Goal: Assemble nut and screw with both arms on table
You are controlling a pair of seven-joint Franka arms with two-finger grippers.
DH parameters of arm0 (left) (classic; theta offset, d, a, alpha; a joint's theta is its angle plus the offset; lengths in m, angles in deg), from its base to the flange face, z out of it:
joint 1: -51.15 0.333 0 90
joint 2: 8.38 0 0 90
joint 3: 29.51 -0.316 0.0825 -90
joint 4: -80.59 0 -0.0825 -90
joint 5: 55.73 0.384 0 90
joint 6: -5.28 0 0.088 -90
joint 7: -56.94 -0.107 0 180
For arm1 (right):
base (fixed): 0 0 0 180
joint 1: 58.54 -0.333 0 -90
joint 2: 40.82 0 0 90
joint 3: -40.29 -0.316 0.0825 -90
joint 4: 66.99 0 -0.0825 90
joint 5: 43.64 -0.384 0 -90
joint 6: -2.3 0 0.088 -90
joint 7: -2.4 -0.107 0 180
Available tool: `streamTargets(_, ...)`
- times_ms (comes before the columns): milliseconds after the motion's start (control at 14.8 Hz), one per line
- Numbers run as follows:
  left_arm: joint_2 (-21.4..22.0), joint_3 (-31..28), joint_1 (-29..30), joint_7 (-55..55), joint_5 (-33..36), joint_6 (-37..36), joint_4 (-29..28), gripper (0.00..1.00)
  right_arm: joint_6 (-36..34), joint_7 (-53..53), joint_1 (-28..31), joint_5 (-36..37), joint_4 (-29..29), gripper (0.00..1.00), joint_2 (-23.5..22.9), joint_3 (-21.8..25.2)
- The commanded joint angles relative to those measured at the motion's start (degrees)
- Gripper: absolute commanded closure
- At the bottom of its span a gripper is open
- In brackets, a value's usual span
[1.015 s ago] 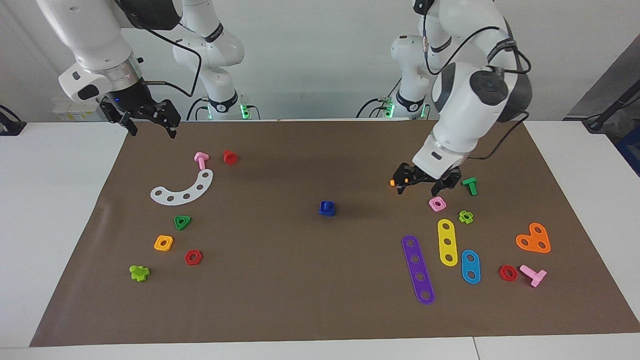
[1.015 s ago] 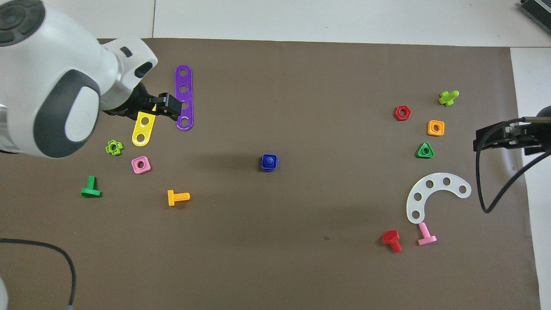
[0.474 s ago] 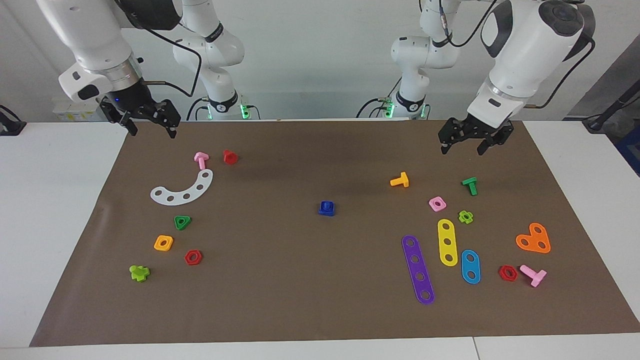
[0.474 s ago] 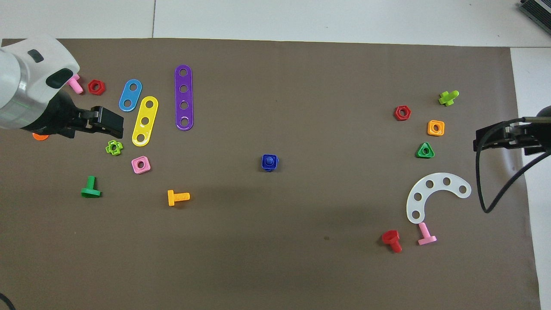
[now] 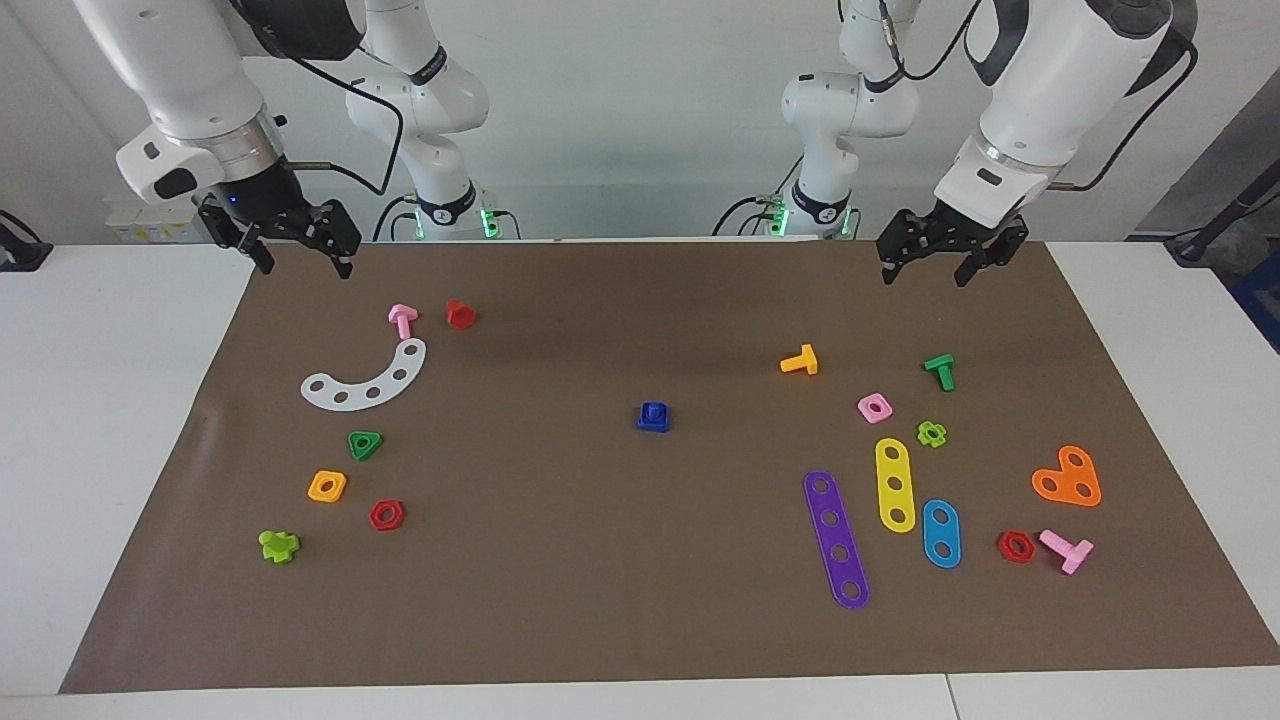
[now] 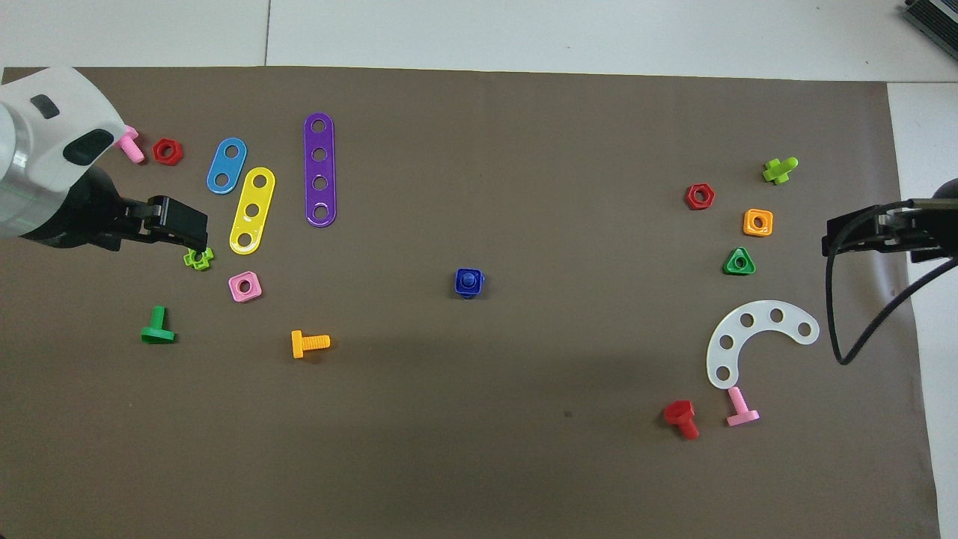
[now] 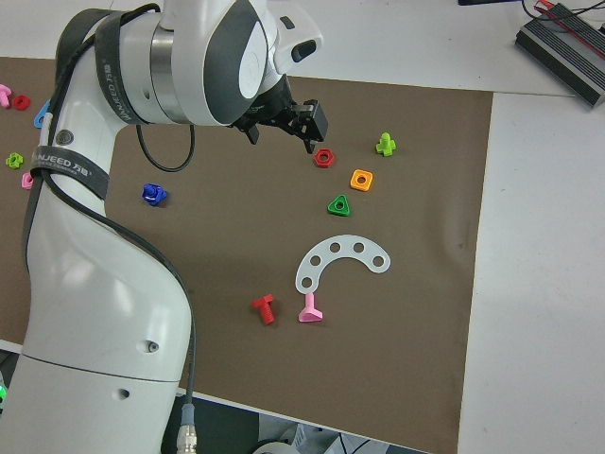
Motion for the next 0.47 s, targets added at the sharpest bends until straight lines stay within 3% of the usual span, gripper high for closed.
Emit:
streamTargets(0,2.2,0.3,0.2,2.8,1.5,-0.8,-2.3,0.00,4.0,1.3,-0.9,-0.5,-1.7,0.00,0.8,-0.1)
streamTargets(406,3.6,0.3,0.2,3.3,4.2,0.0,-4.8,0.00,5.1,1.3,-1.1,-0.5,-1.9,0.00,0.8,0.0)
